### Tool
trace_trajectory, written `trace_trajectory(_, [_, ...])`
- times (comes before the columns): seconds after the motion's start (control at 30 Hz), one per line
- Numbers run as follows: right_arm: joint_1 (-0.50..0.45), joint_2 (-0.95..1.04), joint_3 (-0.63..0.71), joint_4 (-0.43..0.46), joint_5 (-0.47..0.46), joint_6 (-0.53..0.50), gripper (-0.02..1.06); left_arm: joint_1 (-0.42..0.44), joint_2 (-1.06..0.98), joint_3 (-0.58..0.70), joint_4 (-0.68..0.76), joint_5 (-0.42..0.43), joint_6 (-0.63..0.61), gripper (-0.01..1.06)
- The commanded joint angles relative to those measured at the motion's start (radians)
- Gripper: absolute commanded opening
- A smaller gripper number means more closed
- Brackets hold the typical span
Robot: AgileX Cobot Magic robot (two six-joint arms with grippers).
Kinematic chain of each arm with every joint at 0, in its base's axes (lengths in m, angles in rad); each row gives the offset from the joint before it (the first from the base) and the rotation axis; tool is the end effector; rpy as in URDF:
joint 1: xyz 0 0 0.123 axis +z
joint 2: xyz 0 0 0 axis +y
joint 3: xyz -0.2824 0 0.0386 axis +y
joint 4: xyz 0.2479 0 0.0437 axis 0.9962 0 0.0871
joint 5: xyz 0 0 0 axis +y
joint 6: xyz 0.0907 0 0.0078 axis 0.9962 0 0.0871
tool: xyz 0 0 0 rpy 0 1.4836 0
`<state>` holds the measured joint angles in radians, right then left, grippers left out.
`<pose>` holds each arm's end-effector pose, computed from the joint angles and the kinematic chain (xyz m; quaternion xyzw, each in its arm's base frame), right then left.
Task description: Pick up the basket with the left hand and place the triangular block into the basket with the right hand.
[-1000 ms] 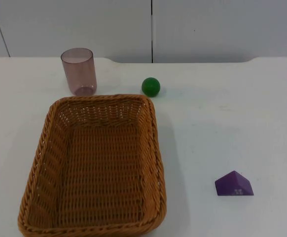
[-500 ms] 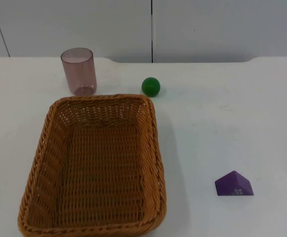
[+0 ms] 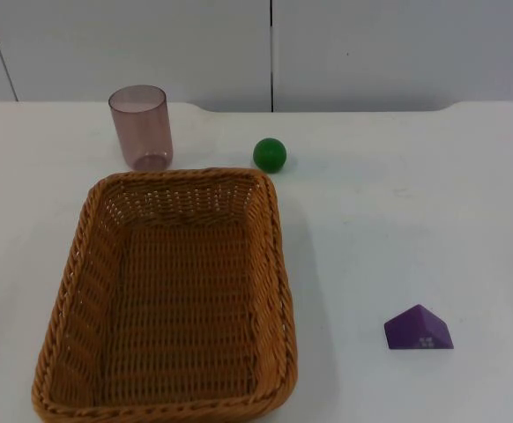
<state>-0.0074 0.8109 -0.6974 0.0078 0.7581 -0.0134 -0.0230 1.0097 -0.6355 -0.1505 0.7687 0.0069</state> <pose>0.1490 -0.0006 0.3052 -0.0012 0.9237 -0.0004 0.3832 0.1738 -0.0135 0.2541 -0.0245 0.9648 -0.0663 0.2535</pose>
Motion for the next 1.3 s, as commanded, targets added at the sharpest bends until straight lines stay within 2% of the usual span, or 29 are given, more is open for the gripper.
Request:
trace_trajectory(0.0, [-0.007, -0.002, -0.006, 0.002, -0.003, -0.006, 1.05, -0.004, 0.03, -0.004, -0.028, -0.012, 0.015, 1.05])
trace_trajectory(0.2, [-0.007, 0.0, -0.006, -0.003, 0.007, -0.006, 1.05, -0.07, 0.206, -0.007, -0.058, -0.131, 0.021, 1.05])
trace_trajectory(0.3, [-0.007, 0.0, -0.006, -0.003, 0.007, -0.006, 1.05, -0.099, 0.296, -0.02, -0.079, -0.163, 0.021, 1.05])
trace_trajectory(0.43, [-0.007, 0.0, -0.006, -0.008, 0.005, -0.006, 1.05, -0.162, 0.464, -0.052, -0.085, -0.267, 0.022, 1.05])
trace_trajectory(0.77, [-0.007, 0.0, -0.006, -0.003, -0.007, -0.006, 1.05, -0.211, 0.742, -0.135, -0.101, -0.383, 0.022, 1.05])
trace_trajectory(1.0, [-0.007, 0.0, -0.006, -0.008, -0.013, -0.006, 1.05, -0.211, 0.858, -0.188, -0.106, -0.4, 0.039, 1.04])
trace_trajectory(1.07, [-0.007, 0.0, -0.006, -0.008, -0.013, -0.006, 1.05, -0.211, 0.89, -0.202, -0.11, -0.411, 0.039, 0.99])
trace_trajectory(1.1, [-0.007, 0.0, -0.006, -0.008, -0.013, -0.006, 1.05, -0.211, 0.906, -0.209, -0.111, -0.411, 0.039, 0.93])
trace_trajectory(1.13, [-0.007, 0.0, -0.006, -0.008, -0.013, -0.006, 1.05, -0.211, 0.917, -0.214, -0.115, -0.414, 0.039, 0.85])
trace_trajectory(1.17, [-0.007, 0.0, -0.006, -0.008, -0.013, -0.006, 1.05, -0.211, 0.926, -0.216, -0.128, -0.414, 0.039, 0.7])
trace_trajectory(1.2, [-0.007, 0.0, -0.006, -0.008, -0.013, -0.006, 1.05, -0.211, 0.926, -0.216, -0.128, -0.414, 0.039, 0.7])
trace_trajectory(1.23, [-0.007, 0.0, -0.006, -0.008, -0.013, -0.006, 1.05, -0.211, 0.927, -0.216, -0.131, -0.414, 0.039, 0.65])
trace_trajectory(1.27, [-0.007, 0.0, -0.006, -0.008, -0.013, -0.006, 1.05, -0.211, 0.929, -0.216, -0.131, -0.414, 0.039, 0.52])
